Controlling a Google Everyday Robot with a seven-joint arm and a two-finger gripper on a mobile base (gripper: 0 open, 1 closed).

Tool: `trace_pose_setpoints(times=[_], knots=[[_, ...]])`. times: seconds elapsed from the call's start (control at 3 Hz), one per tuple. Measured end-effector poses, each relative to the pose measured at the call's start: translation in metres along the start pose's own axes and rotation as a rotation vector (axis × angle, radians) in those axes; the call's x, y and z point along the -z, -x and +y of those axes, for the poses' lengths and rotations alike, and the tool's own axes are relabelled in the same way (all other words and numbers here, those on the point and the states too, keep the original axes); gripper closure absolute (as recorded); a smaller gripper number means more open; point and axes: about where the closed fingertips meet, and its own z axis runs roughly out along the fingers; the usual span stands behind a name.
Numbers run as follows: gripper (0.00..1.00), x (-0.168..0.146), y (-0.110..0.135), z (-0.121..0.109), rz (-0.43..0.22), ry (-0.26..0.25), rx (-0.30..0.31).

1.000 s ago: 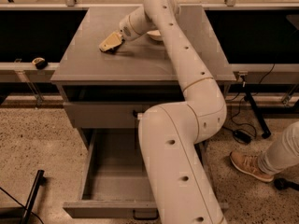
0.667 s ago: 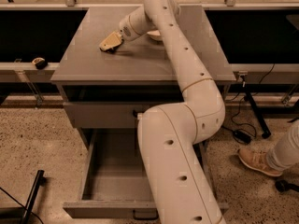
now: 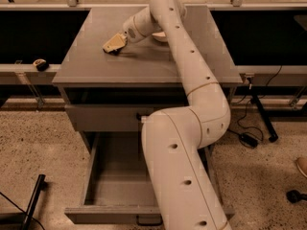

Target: Place rxbar chocolate into middle drawer

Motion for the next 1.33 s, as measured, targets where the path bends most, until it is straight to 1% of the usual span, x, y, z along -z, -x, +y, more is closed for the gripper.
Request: trace_pose_setpoints(times=[0.33, 0.67, 1.0, 1.33], knots=[[1.00, 0.014, 0.012, 0.005, -0.040, 0.020, 0.032], [1.00, 0.045, 0.032, 0.015, -0.098, 0.046, 0.108], [1.00, 0.075, 0.045, 0.034, -0.080, 0.075, 0.223], [1.00, 0.093, 0.031, 0.053, -0.001, 0.131, 0.262]])
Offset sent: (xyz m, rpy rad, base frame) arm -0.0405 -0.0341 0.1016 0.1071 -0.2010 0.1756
